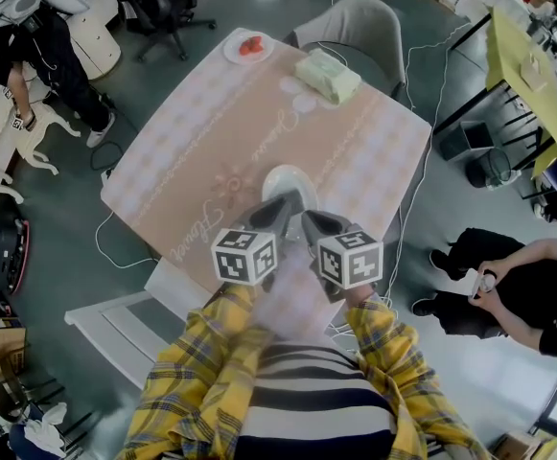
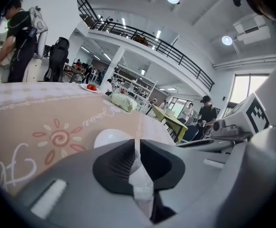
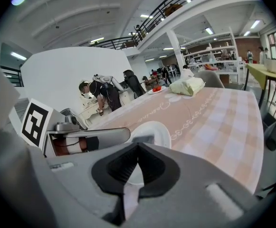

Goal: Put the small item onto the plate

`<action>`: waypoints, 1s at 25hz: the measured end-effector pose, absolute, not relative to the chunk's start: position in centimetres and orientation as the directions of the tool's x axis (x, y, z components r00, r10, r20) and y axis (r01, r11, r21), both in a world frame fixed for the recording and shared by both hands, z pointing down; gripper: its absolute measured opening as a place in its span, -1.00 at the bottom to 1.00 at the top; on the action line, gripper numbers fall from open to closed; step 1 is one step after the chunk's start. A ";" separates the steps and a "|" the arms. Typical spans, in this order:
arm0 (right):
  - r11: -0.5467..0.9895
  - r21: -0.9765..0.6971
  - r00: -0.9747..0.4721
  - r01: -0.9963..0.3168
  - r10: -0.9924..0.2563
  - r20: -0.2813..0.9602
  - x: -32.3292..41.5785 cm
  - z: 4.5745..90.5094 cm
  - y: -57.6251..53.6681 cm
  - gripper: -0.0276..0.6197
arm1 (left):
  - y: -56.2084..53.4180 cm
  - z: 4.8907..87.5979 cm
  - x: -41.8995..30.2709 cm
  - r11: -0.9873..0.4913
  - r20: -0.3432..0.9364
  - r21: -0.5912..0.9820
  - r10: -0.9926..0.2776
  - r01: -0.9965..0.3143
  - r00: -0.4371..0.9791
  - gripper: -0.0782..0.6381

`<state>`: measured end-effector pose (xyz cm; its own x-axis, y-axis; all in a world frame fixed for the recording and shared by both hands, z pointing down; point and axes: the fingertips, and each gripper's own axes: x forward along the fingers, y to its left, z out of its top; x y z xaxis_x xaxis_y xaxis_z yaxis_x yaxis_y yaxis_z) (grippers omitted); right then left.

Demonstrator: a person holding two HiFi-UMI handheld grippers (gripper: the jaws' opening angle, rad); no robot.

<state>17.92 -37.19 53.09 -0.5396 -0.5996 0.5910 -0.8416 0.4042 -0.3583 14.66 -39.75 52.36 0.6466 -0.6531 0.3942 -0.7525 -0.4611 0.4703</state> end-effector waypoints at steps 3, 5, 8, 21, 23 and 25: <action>0.408 -0.354 -0.540 -0.841 -0.600 0.591 18.0 53.0 -36.5 -0.92 | -38.7 52.1 13.9 -0.447 0.390 0.476 -0.665 -0.758 0.637 -0.72; 0.403 -0.352 -0.534 -0.845 -0.602 0.593 18.1 53.0 -36.1 -0.92 | -37.9 52.0 13.5 -0.437 0.393 0.478 -0.670 -0.762 0.630 -0.75; 0.405 -0.354 -0.538 -0.843 -0.606 0.587 18.2 52.8 -35.4 -0.92 | -36.8 52.1 13.1 -0.427 0.409 0.473 -0.669 -0.771 0.621 -0.78; 0.416 -0.337 -0.534 -0.844 -0.610 0.585 18.4 53.1 -31.6 -0.92 | -32.2 52.4 13.0 -0.413 0.430 0.471 -0.664 -0.780 0.611 -0.78; 0.418 -0.337 -0.536 -0.844 -0.608 0.586 18.4 53.1 -31.0 -0.92 | -31.6 52.5 13.1 -0.410 0.435 0.471 -0.662 -0.781 0.610 -0.78; 0.420 -0.336 -0.537 -0.843 -0.605 0.588 18.4 53.2 -30.4 -0.92 | -31.0 52.5 13.0 -0.405 0.437 0.472 -0.664 -0.783 0.607 -0.78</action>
<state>18.45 -30.44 53.17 -0.5366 -0.6049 0.5883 -0.8427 0.4205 -0.3363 13.04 -31.02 52.54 0.6066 -0.6639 0.4373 -0.7832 -0.4046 0.4721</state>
